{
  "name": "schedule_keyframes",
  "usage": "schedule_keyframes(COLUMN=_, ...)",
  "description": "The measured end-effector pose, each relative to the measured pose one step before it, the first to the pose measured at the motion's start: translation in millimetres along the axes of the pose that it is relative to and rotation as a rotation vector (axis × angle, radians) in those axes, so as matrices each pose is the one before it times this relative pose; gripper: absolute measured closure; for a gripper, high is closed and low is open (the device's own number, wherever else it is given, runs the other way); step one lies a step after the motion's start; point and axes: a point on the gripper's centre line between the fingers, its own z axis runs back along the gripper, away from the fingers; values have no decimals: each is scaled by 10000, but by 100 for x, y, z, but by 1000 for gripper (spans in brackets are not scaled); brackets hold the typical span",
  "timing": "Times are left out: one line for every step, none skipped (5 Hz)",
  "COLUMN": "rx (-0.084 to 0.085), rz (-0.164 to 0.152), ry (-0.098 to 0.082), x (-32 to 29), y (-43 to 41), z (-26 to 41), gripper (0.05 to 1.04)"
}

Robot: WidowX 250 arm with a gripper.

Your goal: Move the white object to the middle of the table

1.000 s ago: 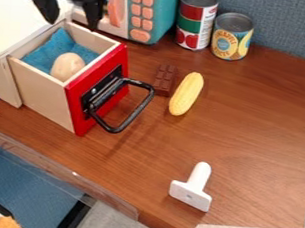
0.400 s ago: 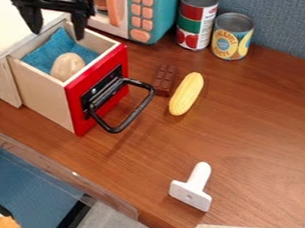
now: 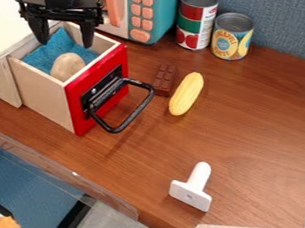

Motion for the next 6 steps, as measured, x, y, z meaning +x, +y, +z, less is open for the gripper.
schedule_keyframes(rx=224, rz=235, ry=236, x=-371, y=-941, z=-938, gripper=85)
schedule_keyframes(rx=35, rz=259, ry=141, x=-179, y=-119, z=-451, gripper=85)
schedule_keyframes(rx=79, rz=167, ry=9, x=19, y=-23, z=-580, gripper=85)
schedule_keyframes(rx=59, rz=65, ry=-77, x=165, y=63, z=-112, gripper=85)
schedule_keyframes(rx=71, rz=26, ry=36, x=40, y=295, z=-370, gripper=85)
schedule_keyframes(rx=49, rz=190, ry=135, x=-8, y=721, z=-452, gripper=85)
